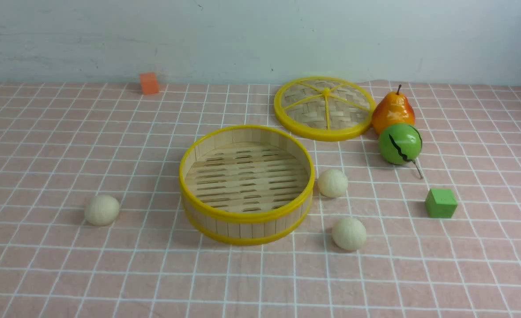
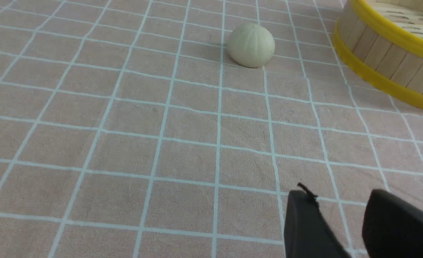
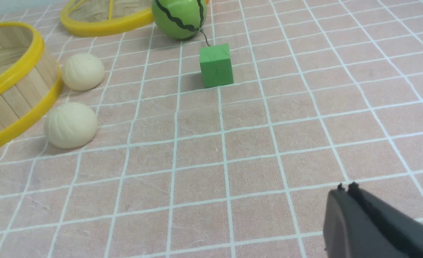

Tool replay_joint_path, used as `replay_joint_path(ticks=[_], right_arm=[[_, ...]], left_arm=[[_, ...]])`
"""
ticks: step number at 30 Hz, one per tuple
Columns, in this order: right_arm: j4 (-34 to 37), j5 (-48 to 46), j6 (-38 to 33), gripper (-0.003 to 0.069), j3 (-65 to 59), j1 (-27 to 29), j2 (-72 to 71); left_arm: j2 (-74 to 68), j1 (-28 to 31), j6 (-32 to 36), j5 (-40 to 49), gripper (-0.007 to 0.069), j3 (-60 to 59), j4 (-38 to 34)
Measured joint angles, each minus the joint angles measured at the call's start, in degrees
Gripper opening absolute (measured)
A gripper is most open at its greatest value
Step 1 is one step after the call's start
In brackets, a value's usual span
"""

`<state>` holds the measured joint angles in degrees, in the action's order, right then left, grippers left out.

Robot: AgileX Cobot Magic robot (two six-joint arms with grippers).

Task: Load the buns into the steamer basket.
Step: Use the left arm to grab a steamed stuffed bun

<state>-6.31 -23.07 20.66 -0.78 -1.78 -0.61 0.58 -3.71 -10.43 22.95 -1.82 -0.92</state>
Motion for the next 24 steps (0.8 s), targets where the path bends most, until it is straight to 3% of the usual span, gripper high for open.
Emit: replay_joint_path(ticks=[24], right_arm=[[-1.6,0.1,0.0,-0.0008,0.0,0.0,0.0]], left_arm=[[0.0,0.0,0.0,-0.5,0.0238,0.0,0.0]])
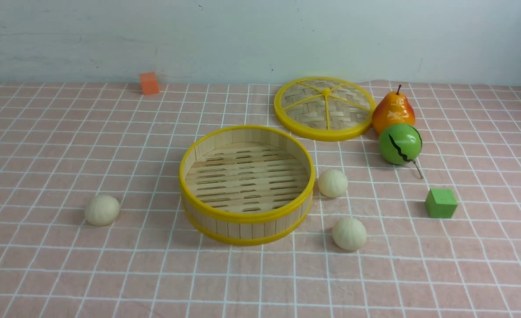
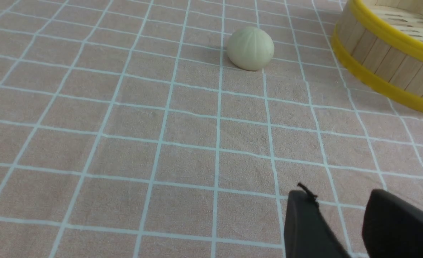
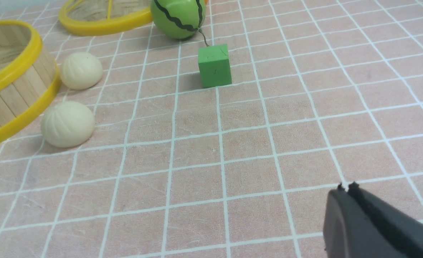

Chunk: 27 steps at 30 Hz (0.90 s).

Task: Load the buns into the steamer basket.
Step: Use the left arm to grab a steamed stuffed bun

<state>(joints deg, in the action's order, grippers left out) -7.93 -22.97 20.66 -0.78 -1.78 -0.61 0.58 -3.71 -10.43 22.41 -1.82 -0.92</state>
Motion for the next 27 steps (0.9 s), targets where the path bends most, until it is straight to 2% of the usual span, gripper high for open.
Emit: replay_joint_path(ticks=[9,14,17,20,21,23,24,27], right_arm=[[-11.4,2.1,0.0,0.0001,-0.4,0.0,0.0],[-19.5,10.3,0.0,0.0003,-0.7,0.0,0.0],[-29.0,20.2,0.0,0.0008,-0.7,0.0,0.0],[-33.7,26.4,0.0,0.001,-0.7,0.0,0.0],[-36.6,30.7,0.5,0.0012,-0.7,0.0,0.0],[-38.1,34.7,2.3,0.0014,-0.7,0.0,0.0],[-39.0,39.5,5.1,0.0015,-0.7,0.0,0.0],[-39.4,46.4,11.6,0.0018,-0.7,0.0,0.0]], left_arm=[[0.0,0.0,0.1,-0.2,0.0238,0.0,1.3],[0.0,0.0,0.1,-1.9,0.0238,0.0,2.6],[0.0,0.0,0.1,-8.8,0.0238,0.0,2.7],[0.0,0.0,0.1,-16.0,0.0238,0.0,2.8],[0.0,0.0,0.1,-21.6,0.0238,0.0,2.8],[0.0,0.0,0.1,-26.4,0.0238,0.0,2.8],[0.0,0.0,0.1,-32.2,0.0238,0.0,2.8],[0.0,0.0,-2.3,-39.8,0.0238,0.0,2.8]])
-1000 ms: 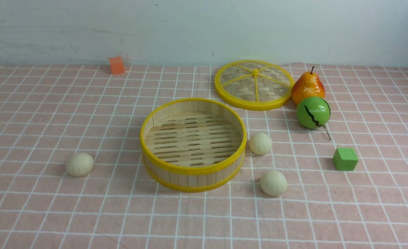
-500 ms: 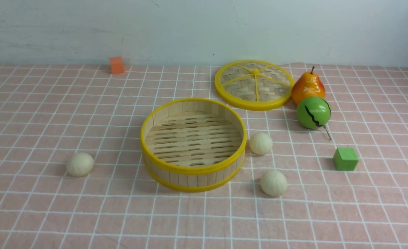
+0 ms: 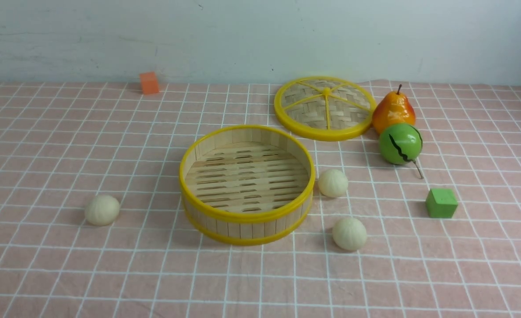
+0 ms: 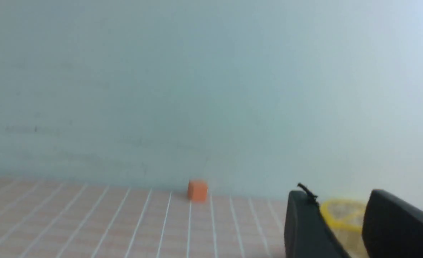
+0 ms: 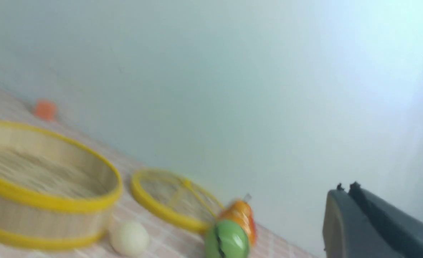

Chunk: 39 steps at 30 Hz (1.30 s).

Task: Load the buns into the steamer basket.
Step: Use the left arm to grab a steamed stuffed bun

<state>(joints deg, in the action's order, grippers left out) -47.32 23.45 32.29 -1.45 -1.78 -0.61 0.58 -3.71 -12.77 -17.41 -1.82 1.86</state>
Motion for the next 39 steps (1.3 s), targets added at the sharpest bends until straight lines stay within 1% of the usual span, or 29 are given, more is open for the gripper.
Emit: replay_joint_path(ticks=[1,3,5,6,7,8,9,10,11,12,13,14,15,17,19,21,22,23,26,28,29,30,31,32,33,35,36,37,39], right_arm=[[0.2,2.7,3.0,0.002,0.0,0.0,0.0],[1.7,7.2,8.5,0.0021,0.0,0.0,0.0],[4.6,9.4,13.2,0.0022,0.0,0.0,0.0],[6.1,9.8,14.7,0.0024,0.0,0.0,0.0],[6.5,9.9,15.1,0.0024,0.0,0.0,0.0],[8.9,8.9,16.5,0.0026,1.1,0.0,0.0],[9.8,7.3,16.4,0.0028,2.5,0.0,0.2],[10.3,6.4,16.4,0.0029,3.2,0.0,0.4],[11.1,1.9,16.0,0.0031,6.3,0.0,1.9],[11.6,-1.8,15.7,0.0032,8.8,0.0,3.5],[11.8,-2.6,15.7,0.0032,9.9,0.0,3.9],[12.4,-5.9,15.7,0.0032,11.9,0.0,6.2],[13.7,-14.1,15.8,0.0032,16.6,0.0,11.6],[14.2,-19.2,16.0,0.0034,19.4,0.0,16.1],[14.6,-21.8,16.0,0.0037,21.5,0.0,20.0],[14.8,-21.6,16.1,0.0039,22.3,0.0,23.1],[14.5,-20.1,16.0,0.0042,22.5,0.0,26.2],[13.8,-19.3,15.6,0.0043,22.6,0.0,27.7],[12.7,-20.3,15.8,0.0042,23.6,0.0,34.0],[12.5,-25.1,17.9,0.0042,25.1,0.0,37.9],[12.5,-28.1,18.5,0.0042,26.3,0.0,39.7],[12.5,-32.4,18.6,0.0038,27.8,0.0,41.8],[13.0,-37.6,17.4,0.0029,29.7,-0.1,44.8],[14.2,-43.2,15.3,0.0016,31.9,-0.5,46.9],[14.9,-45.1,14.1,0.0013,32.3,-0.7,47.7],[21.6,-55.6,4.4,-0.0013,37.3,-2.9,52.8],[22.3,-56.3,3.4,-0.0016,38.2,-3.1,53.2],[26.8,-60.3,-3.0,-0.002,40.6,-4.3,55.9],[35.3,-64.9,-15.6,-0.0021,43.7,-5.8,60.8]], left_arm=[[0.0,0.0,-1.8,-2.5,0.0238,0.0,-0.2],[0.0,0.0,-9.3,-9.1,0.0235,0.0,-1.3],[0.0,0.0,-15.6,-10.9,0.022,0.2,-1.9],[0.0,0.0,-18.8,-10.3,0.0206,0.9,-1.9],[0.0,0.0,-18.8,-10.0,0.0202,1.1,-1.9],[-0.7,0.0,-23.5,-6.6,0.0153,4.2,-0.8],[-2.4,0.0,-25.5,-3.4,0.0104,7.8,0.3],[-2.8,0.0,-25.8,-2.3,0.0086,9.2,0.6],[-6.6,0.0,-26.9,1.4,0.002,14.3,3.0],[-9.5,0.0,-27.4,3.9,-0.0013,18.1,5.0],[-10.8,0.0,-27.5,4.3,-0.0013,19.6,5.8],[-13.4,0.0,-27.6,6.0,-0.0014,22.4,7.6],[-19.5,0.0,-27.4,8.9,-0.0014,27.9,12.1],[-25.4,0.0,-26.1,9.4,-0.0014,31.3,16.2],[-32.3,0.0,-25.2,9.0,-0.0014,33.7,20.1],[-37.9,0.0,-25.2,9.2,-0.0014,34.8,21.6],[-44.1,0.0,-25.6,11.3,-0.0014,36.8,22.7],[-47.1,0.0,-26.3,12.9,-0.0014,37.8,22.9],[-56.8,0.0,-28.7,26.8,-0.0014,44.4,23.0],[-61.6,0.0,-27.8,38.5,-0.0014,49.9,22.5],[-63.6,0.0,-26.6,41.8,-0.0014,52.1,21.4],[-66.0,0.0,-24.4,47.3,-0.0014,54.6,19.6],[-68.7,0.0,-22.0,51.0,-0.0014,57.2,16.9],[-71.8,0.0,-17.6,54.5,-0.0014,59.6,11.9],[-72.2,0.0,-17.0,54.9,-0.0014,59.9,11.1],[-77.6,0.0,-9.1,58.5,-0.0014,64.0,1.5],[-78.1,0.0,-8.4,58.5,-0.0014,64.0,0.7],[-80.9,0.0,-5.1,59.9,-0.0014,65.9,-3.4],[-85.8,0.0,-2.3,61.4,-0.0014,68.6,-6.2]])
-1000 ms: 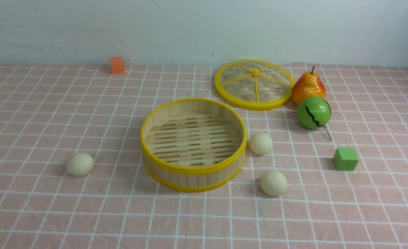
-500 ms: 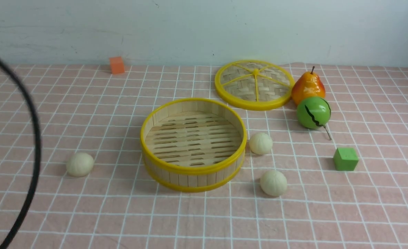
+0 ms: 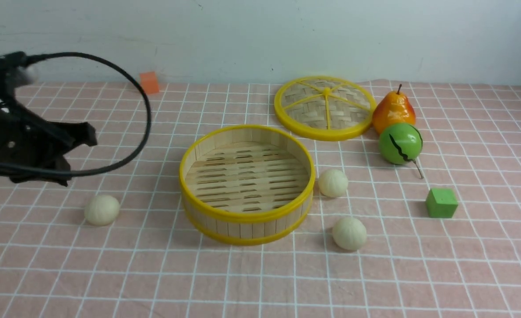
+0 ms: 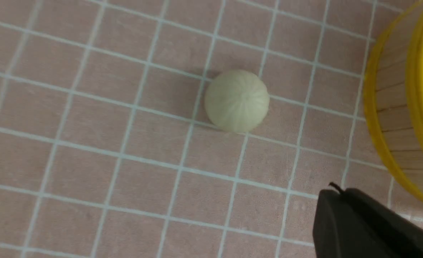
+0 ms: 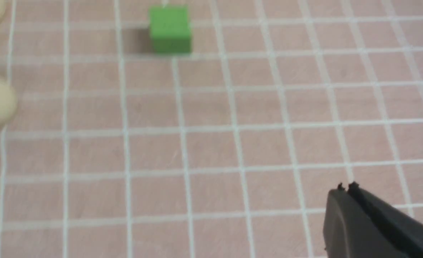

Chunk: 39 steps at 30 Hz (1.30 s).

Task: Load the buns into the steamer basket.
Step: Use the left arm to grab a steamed stuffed bun, then use the left arm to put the steamed stuffed bun into the steamer

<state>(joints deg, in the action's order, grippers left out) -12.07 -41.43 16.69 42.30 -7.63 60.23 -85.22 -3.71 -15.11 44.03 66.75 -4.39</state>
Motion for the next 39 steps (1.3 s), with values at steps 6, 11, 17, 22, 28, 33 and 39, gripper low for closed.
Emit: replay_joint_path(ticks=[6,11,17,22,28,33,39], right_arm=[[20.8,1.3,-19.6,-0.0021,1.5,-0.6,6.9],[30.8,1.7,-30.4,-0.0021,1.5,-0.6,7.9],[35.5,1.9,-34.6,-0.0017,1.5,-0.6,8.3],[35.7,2.1,-34.7,-0.0015,1.5,-0.6,8.4],[35.7,2.3,-34.7,-0.001,1.5,-0.6,8.4],[35.8,3.5,-34.7,-0.0004,1.5,-0.6,8.4],[36.0,4.8,-34.7,-0.0003,1.5,-0.6,8.4]], left_arm=[[-9.6,-0.1,0.7,0.6,0.0115,6.2,0.1],[-14.4,-0.1,0.7,-1.4,0.0359,7.6,3.3],[-22.4,-0.1,0.1,-6.7,0.0501,8.0,4.4],[-27.0,-0.1,-0.9,-8.8,0.0422,8.1,5.2],[-25.7,-0.1,-1.0,-7.3,0.0086,8.8,5.6],[-19.1,-5.5,-1.0,-2.6,-0.0002,14.1,5.4],[-17.9,-16.2,0.8,-7.0,-0.0002,18.8,7.0]])
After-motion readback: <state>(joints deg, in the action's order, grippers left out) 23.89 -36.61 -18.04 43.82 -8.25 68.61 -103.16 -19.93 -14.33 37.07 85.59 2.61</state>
